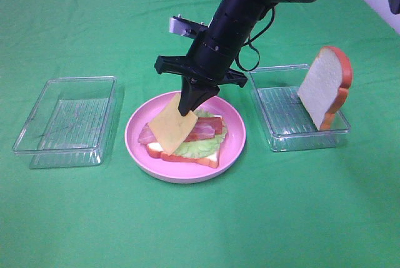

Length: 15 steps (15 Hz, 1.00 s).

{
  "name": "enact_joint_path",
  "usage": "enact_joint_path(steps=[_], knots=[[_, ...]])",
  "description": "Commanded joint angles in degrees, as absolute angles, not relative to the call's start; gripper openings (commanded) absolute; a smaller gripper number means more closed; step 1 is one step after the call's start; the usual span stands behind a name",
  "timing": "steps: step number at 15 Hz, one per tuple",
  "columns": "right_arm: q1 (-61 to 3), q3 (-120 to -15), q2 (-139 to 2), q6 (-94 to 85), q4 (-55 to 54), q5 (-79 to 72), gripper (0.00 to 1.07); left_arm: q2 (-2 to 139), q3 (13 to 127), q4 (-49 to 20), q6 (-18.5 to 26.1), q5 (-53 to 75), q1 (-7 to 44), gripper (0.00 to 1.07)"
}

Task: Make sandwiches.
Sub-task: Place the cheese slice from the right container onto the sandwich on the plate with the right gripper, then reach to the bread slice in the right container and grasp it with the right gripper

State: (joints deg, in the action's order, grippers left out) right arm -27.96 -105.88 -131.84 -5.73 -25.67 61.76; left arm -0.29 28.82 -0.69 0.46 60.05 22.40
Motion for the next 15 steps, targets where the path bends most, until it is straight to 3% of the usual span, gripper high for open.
enact_joint_path(steps=[1,4,10,15], knots=[[-27.9,-105.5,-131.4,-2.8,-22.4,61.7,0.27,-0.8,28.7,-1.1,0.3,59.5,22.5,0.92],[-27.9,-105.6,-131.1,-2.0,-20.1,61.7,0.65,-0.8,28.7,-1.1,0.3,59.5,22.5,0.92],[-26.9,-105.7,-120.3,3.0,-4.5,62.7,0.66,-0.8,28.7,-1.1,0.3,59.5,22.5,0.92],[-17.4,-105.7,-111.4,3.3,-2.7,68.4,0.71,-0.8,28.7,-1.1,0.3,59.5,22.5,0.92]])
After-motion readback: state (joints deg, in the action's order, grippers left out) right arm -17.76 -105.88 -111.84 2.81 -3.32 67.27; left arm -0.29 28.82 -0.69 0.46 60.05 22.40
